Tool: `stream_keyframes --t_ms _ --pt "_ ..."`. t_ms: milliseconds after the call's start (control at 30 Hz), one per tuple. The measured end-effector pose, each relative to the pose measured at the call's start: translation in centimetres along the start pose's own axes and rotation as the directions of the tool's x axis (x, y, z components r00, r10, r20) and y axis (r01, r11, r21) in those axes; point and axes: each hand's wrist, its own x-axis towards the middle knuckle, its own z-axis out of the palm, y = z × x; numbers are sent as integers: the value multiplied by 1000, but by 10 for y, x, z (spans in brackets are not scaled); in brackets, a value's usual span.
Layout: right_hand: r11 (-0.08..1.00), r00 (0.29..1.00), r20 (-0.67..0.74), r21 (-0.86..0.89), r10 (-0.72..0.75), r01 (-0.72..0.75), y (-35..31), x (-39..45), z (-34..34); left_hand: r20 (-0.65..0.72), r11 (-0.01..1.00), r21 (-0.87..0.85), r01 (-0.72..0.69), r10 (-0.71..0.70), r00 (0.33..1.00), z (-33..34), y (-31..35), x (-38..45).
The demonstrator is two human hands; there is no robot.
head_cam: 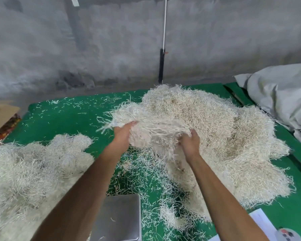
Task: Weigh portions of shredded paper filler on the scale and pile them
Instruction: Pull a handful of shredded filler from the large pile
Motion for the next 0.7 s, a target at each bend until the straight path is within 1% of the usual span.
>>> stream_keyframes --t_ms 33,67,100,133,167,233,267,333,367,400,433,467,500,533,567,600,633,667,700 --pt "1000 999 51 2 7 -7 -6 -5 13 99 994 81 -77 69 993 17 -2 -11" --pt "1000 991 132 -1 9 -9 -9 -11 26 158 991 96 -90 74 985 35 -9 -20" --pt "1000 977 212 -11 2 0 -8 -13 35 144 993 74 -91 79 986 47 -15 -23" --pt "999 968 251 -30 -2 10 -7 -12 37 119 998 40 -50 45 992 50 -16 -22" --pt "999 977 215 -48 2 9 -10 -9 30 99 999 24 -27 25 995 44 -15 -18" --pt "999 998 44 -12 49 -48 -11 4 0 5 1000 5 -30 30 1000 14 -16 -6" --pt "997 997 -16 25 79 -79 -7 14 -16 -66 1000 -13 -4 3 998 -2 -15 2" --pt "995 994 -64 54 92 -89 -6 21 -32 -128 999 -33 17 -21 992 -17 -8 2" --pt "995 996 -62 75 69 -64 -13 16 -28 -128 1000 -29 12 -15 992 -14 -3 0" --pt "997 999 -32 72 39 -37 -18 11 -17 -84 1000 -4 -7 7 996 -3 0 -5" --pt "998 999 43 64 26 -29 -22 2 -3 9 1000 23 -20 20 1000 10 0 -12" --pt "998 989 149 57 25 -34 -26 -7 10 114 999 -31 -9 13 993 24 1 -17" --pt "998 972 229 20 51 -57 -25 -14 22 201 1000 -25 -12 16 979 40 4 -23" --pt "996 961 264 -47 86 -77 -21 -18 29 252 999 -16 -34 37 967 52 3 -28" --pt "989 959 256 -121 118 -89 -18 -19 32 269 998 -57 -34 48 962 59 4 -28" --pt "979 963 240 -185 126 -82 -17 -19 30 268 991 -132 12 24 963 61 3 -23" --pt "974 970 219 -218 104 -55 -15 -15 26 266 989 -141 35 3 964 59 -1 -18" --pt "981 979 195 -192 67 -29 -14 -8 18 218 992 -106 65 -40 975 53 -3 -14" --pt "990 987 152 -138 47 -26 -17 -3 8 145 998 -29 55 -51 988 44 -8 -5"
